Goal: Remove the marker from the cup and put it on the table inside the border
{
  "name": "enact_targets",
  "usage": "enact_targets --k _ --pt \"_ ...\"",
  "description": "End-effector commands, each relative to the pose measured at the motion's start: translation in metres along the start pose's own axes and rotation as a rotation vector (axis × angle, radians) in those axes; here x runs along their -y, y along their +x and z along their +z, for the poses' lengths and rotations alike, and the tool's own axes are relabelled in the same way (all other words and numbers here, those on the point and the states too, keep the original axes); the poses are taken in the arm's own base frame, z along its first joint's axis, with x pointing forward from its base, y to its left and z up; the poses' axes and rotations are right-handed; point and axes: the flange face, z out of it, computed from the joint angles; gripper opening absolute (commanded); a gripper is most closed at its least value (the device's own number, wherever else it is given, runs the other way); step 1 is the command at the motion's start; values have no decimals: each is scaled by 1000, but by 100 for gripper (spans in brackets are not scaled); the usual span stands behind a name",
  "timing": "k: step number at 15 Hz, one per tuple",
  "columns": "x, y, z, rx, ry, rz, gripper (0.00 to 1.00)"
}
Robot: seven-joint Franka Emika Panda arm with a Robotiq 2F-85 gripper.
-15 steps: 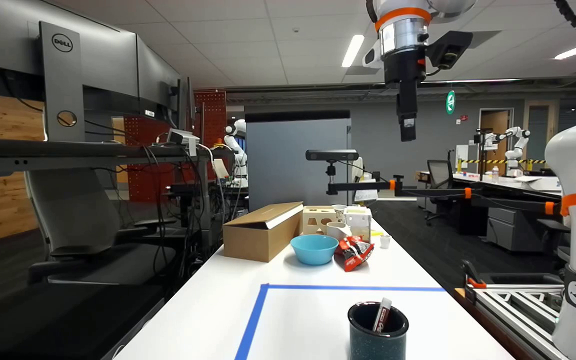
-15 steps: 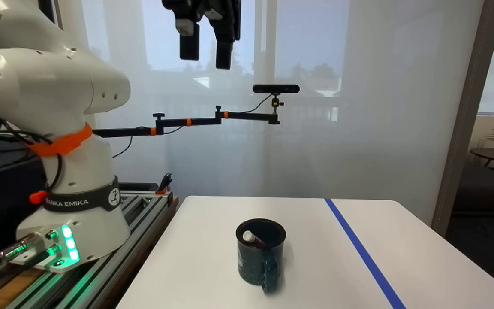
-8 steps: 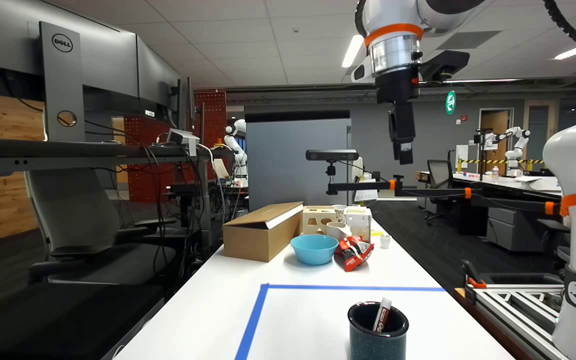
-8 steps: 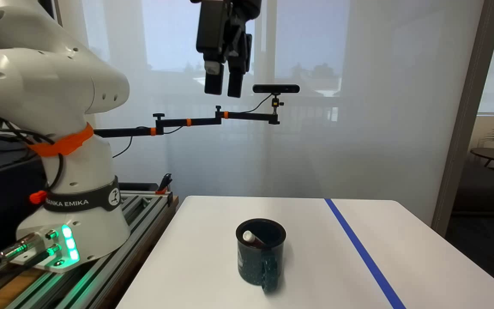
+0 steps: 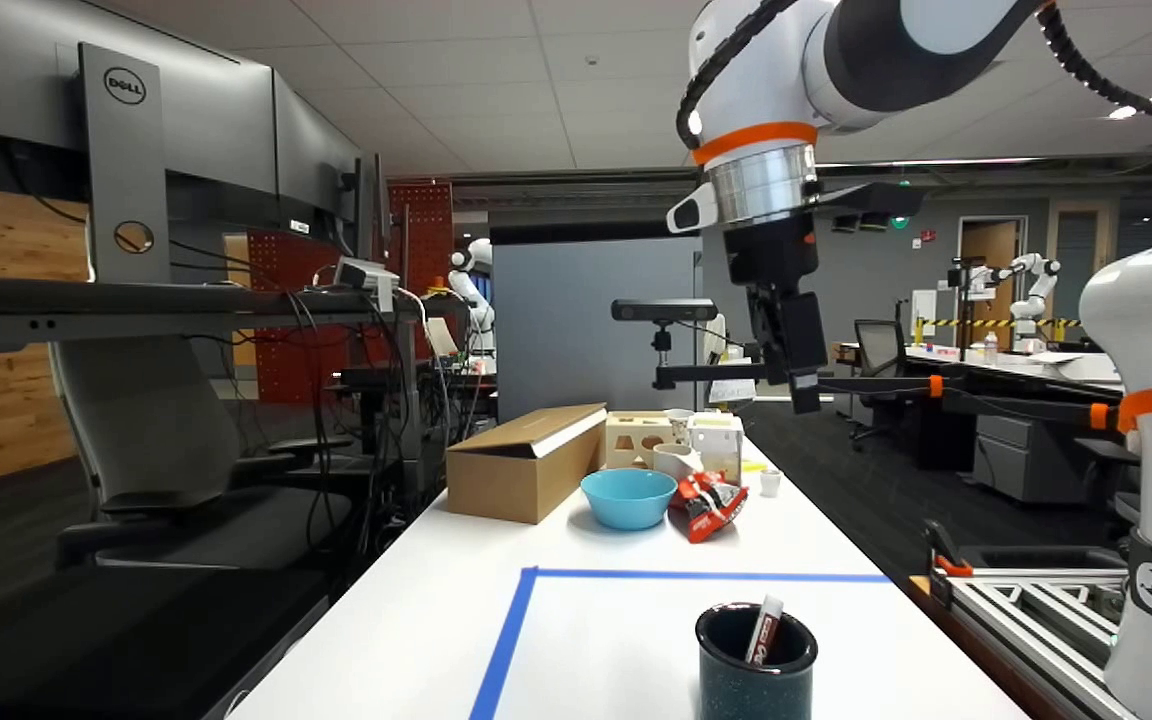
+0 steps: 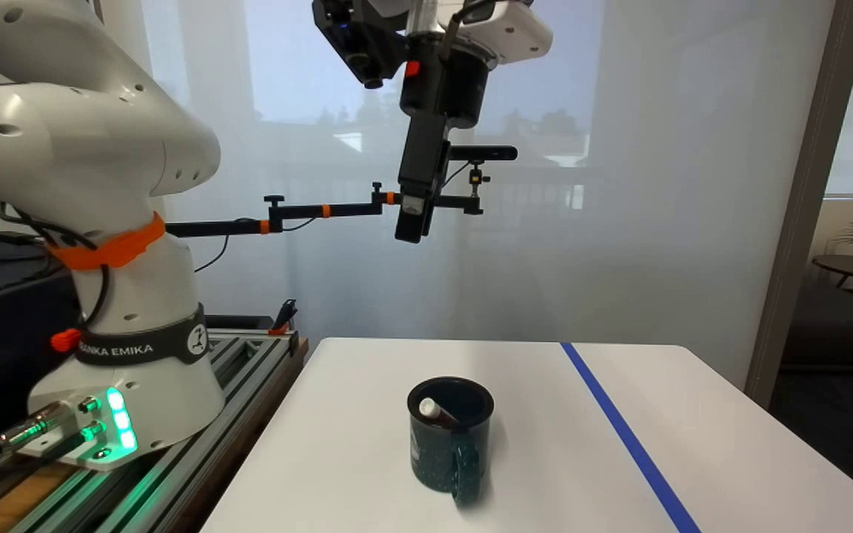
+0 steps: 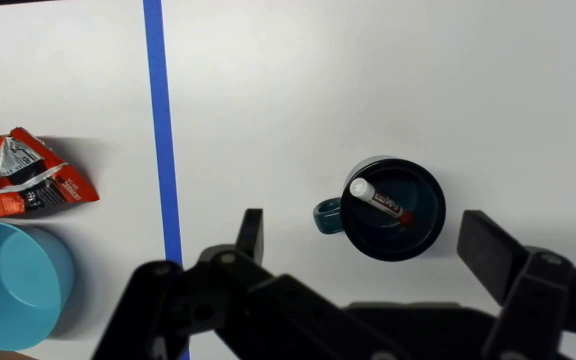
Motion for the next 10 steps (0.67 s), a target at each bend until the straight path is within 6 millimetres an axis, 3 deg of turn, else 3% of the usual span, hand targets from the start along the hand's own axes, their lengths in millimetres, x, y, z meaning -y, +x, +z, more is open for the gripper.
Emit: enact_targets --k 1,5,10 --pt "3 12 19 31 -37 -73 100" --pt "8 28 43 56 -35 -118 100" --pt "38 56 68 78 -44 -166 100"
